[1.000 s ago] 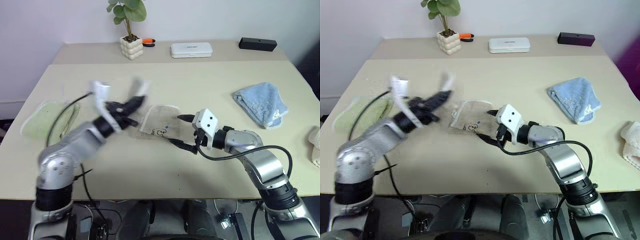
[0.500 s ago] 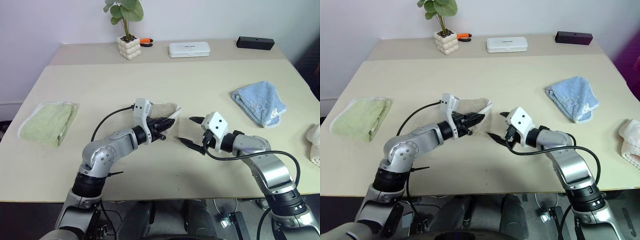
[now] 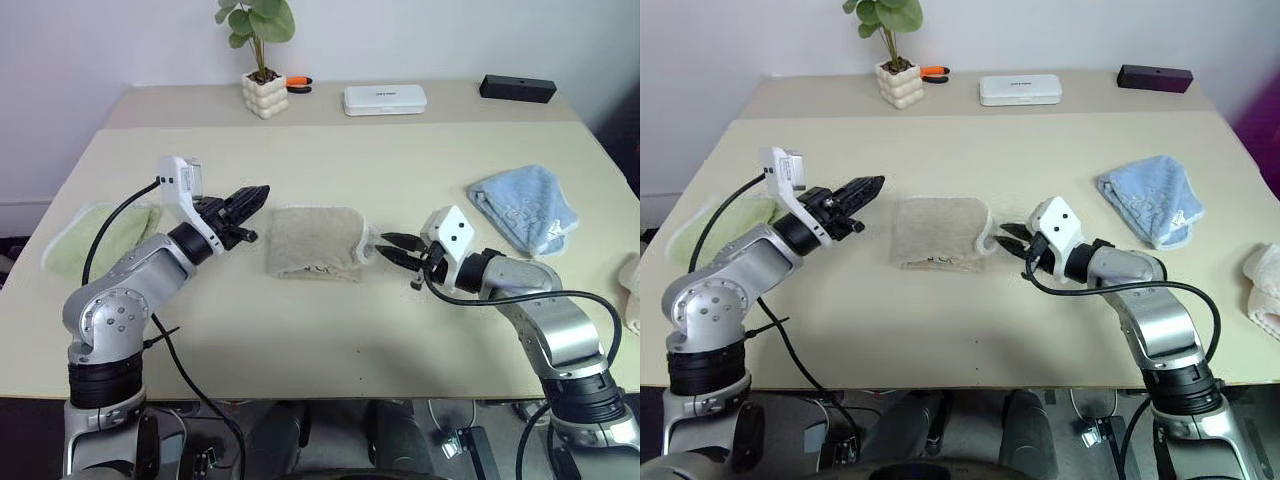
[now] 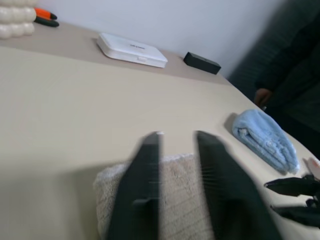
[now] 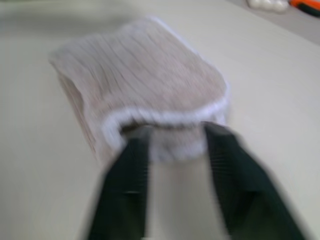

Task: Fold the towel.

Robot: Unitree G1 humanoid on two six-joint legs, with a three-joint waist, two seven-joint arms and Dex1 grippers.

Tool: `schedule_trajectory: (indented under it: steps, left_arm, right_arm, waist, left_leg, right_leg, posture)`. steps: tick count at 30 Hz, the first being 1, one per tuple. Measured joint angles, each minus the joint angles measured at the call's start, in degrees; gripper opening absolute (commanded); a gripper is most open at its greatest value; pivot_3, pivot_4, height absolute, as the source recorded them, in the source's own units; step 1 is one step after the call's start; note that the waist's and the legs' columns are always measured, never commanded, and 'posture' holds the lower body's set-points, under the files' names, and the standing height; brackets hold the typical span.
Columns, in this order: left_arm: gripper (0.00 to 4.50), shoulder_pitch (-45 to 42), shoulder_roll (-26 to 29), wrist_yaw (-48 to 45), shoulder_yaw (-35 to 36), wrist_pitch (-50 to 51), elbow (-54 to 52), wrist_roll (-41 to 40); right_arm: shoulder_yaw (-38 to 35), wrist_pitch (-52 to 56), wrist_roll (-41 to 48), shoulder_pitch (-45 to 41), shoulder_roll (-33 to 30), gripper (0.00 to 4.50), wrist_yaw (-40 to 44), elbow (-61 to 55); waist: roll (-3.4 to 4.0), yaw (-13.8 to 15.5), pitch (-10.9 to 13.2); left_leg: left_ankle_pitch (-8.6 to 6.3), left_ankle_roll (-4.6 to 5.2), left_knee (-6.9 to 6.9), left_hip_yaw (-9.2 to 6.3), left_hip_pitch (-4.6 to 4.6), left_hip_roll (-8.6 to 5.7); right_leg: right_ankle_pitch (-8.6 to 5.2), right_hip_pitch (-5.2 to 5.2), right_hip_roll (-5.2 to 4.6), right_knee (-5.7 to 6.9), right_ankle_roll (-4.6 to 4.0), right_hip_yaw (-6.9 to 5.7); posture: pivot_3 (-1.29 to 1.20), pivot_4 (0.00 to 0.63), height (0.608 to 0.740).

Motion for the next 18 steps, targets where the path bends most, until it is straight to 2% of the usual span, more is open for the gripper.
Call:
schedule_trajectory:
  steps: [2,4,6,8,12,18]
  left_arm:
    - [0.0,0.76,2.75,-2.14,-3.57,-2.21,0.15,5.01]
    - [0.0,2.08,5.08,-5.95,-11.78,-6.94,2.29,14.7]
    - [0.0,2.27,4.23,-8.63,-19.3,-10.19,6.04,21.59]
    - [0.0,2.22,4.18,-10.2,-23.38,-12.77,10.09,26.98]
    - [0.0,2.13,2.96,-13.03,-24.02,-17.71,14.83,32.49]
    - [0.0,4.7,-0.84,-14.86,-21.69,-21.35,16.5,33.68]
  right_arm:
    - [0.21,1.52,0.72,-2.53,2.55,0.08,-0.6,0.98]
    - [2.53,3.19,0.55,-10.6,8.72,0.08,-2.92,5.31]
    - [5.66,4.61,-1.12,-16.21,13.13,0.08,-5.73,8.59]
    - [8.98,5.67,-3.49,-18.24,14.83,0.08,-7.4,12.01]
    - [12.78,6.6,-7.69,-18.19,16.61,0.08,-9.73,21.08]
    - [13.3,5.42,-9.65,-15.82,17.39,0.08,-10.42,23.15]
  waist:
    - [-0.01,-0.54,0.02]
    - [0.09,-1.96,-0.02]
    - [0.07,-1.97,-0.03]
    - [0.02,-1.65,-0.05]
    - [0.03,-1.67,-0.04]
    - [0.05,-1.79,-0.07]
  left_leg:
    - [0.03,-0.05,-0.04,0.14,0.04,0.09]
    - [0.03,-0.05,-0.13,0.3,0.15,0.16]
    - [0.03,-0.04,-0.13,0.23,0.13,0.27]
    - [0.14,-0.24,-0.12,0.1,0.05,0.32]
    - [0.13,-0.23,-0.12,0.08,-0.06,0.28]
    - [0.15,-0.26,-0.12,0.06,0.04,0.35]
  right_leg:
    - [0.01,-0.07,0.03,0.02,-0.01,0.03]
    - [0.06,-0.08,0.1,0.07,-0.09,0.17]
    - [0.08,-0.09,0.28,0.07,-0.13,0.24]
    - [0.1,-0.14,0.39,0.06,-0.17,0.22]
    - [0.1,-0.23,0.39,-0.02,-0.17,0.27]
    - [0.11,-0.18,0.47,0.06,-0.17,0.28]
  posture:
    - [0.0,0.15,0.74]
    - [0.0,0.15,0.74]
    - [0.0,0.15,0.74]
    - [0.0,0.15,0.74]
    - [0.0,0.15,0.74]
    - [0.0,0.15,0.74]
